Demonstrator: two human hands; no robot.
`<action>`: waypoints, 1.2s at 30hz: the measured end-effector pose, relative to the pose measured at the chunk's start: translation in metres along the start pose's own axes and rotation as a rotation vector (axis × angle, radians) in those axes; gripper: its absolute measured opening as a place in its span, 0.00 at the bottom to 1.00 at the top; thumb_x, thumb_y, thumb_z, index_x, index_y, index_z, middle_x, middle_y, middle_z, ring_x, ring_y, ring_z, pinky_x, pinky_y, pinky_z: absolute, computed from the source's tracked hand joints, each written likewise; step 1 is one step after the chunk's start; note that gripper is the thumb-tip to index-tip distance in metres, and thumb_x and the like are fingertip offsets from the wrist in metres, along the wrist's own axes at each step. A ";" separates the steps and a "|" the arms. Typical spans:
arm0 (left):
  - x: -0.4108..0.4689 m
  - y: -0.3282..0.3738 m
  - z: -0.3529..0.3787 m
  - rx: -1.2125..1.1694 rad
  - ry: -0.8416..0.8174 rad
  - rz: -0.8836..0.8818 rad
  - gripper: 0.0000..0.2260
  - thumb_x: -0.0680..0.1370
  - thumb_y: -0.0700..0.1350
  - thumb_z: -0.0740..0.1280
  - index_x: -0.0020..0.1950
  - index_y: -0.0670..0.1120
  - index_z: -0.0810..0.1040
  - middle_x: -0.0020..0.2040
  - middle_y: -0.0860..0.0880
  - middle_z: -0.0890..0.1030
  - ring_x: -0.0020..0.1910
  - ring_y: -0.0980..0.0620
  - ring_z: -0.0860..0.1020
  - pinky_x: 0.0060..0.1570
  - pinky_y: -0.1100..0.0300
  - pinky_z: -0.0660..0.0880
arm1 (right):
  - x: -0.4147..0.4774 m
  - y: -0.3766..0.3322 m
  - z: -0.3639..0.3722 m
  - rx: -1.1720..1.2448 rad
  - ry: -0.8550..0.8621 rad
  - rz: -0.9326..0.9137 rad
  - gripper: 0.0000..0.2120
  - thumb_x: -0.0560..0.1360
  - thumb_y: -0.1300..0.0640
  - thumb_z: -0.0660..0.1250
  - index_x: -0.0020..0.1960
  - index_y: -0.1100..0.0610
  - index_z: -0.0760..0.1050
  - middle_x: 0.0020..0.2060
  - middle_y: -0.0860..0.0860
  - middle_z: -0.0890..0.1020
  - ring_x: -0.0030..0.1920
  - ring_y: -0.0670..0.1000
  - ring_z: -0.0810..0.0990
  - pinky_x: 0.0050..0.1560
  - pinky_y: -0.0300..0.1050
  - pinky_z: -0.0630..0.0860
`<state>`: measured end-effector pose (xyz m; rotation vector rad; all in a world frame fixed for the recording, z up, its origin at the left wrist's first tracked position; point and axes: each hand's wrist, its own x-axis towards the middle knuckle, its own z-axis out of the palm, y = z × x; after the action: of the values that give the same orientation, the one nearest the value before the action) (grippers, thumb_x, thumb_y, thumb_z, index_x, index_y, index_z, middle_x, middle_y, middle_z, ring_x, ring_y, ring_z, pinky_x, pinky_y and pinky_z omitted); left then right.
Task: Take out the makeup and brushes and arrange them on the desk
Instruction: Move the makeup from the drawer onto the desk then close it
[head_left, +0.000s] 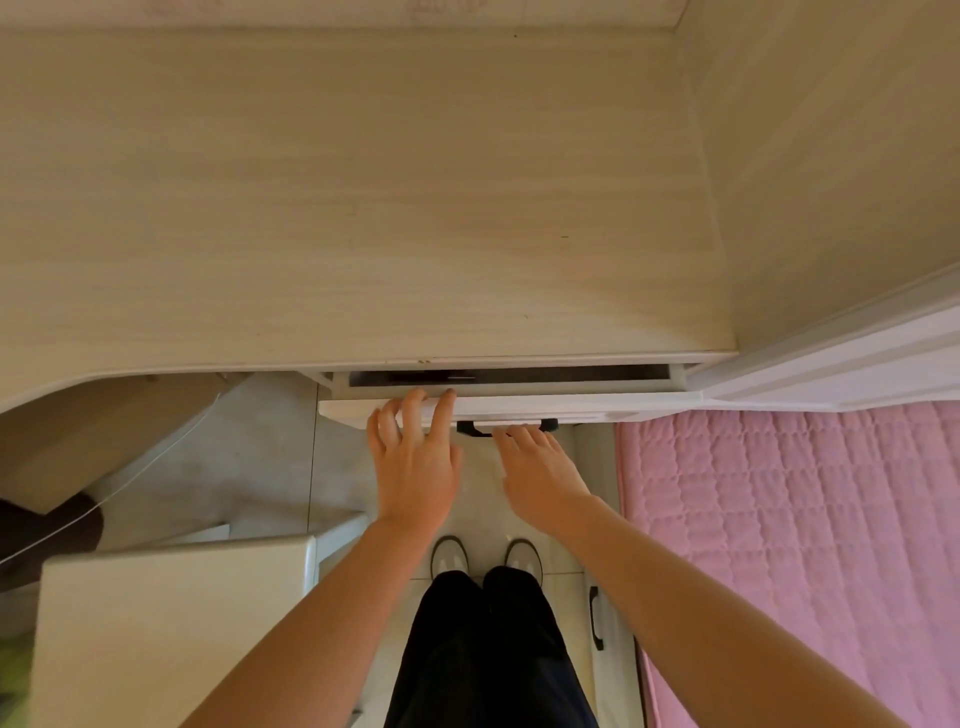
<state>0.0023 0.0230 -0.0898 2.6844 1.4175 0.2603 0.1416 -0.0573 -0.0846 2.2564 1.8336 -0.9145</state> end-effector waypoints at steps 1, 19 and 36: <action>0.000 0.001 -0.001 -0.008 -0.013 -0.007 0.22 0.70 0.41 0.70 0.65 0.47 0.75 0.62 0.41 0.73 0.59 0.40 0.68 0.61 0.40 0.67 | -0.003 0.000 0.000 0.000 0.007 -0.007 0.30 0.78 0.59 0.61 0.76 0.58 0.53 0.73 0.55 0.62 0.74 0.55 0.59 0.74 0.51 0.57; 0.005 0.001 -0.017 -0.057 -0.217 0.065 0.13 0.74 0.41 0.71 0.56 0.42 0.75 0.60 0.43 0.78 0.65 0.43 0.73 0.70 0.38 0.61 | -0.024 0.027 -0.033 -0.171 0.313 0.033 0.24 0.78 0.59 0.61 0.74 0.54 0.62 0.69 0.54 0.69 0.69 0.58 0.66 0.72 0.56 0.60; -0.037 -0.013 -0.034 -0.006 -0.321 0.245 0.21 0.77 0.46 0.66 0.70 0.45 0.72 0.62 0.47 0.76 0.62 0.46 0.73 0.63 0.50 0.70 | -0.072 0.026 0.009 -0.124 0.261 0.055 0.30 0.77 0.63 0.60 0.76 0.49 0.56 0.70 0.51 0.68 0.71 0.54 0.63 0.73 0.53 0.56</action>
<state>-0.0353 0.0002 -0.0624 2.7356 0.9984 -0.1446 0.1546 -0.1301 -0.0636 2.4291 1.8559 -0.5016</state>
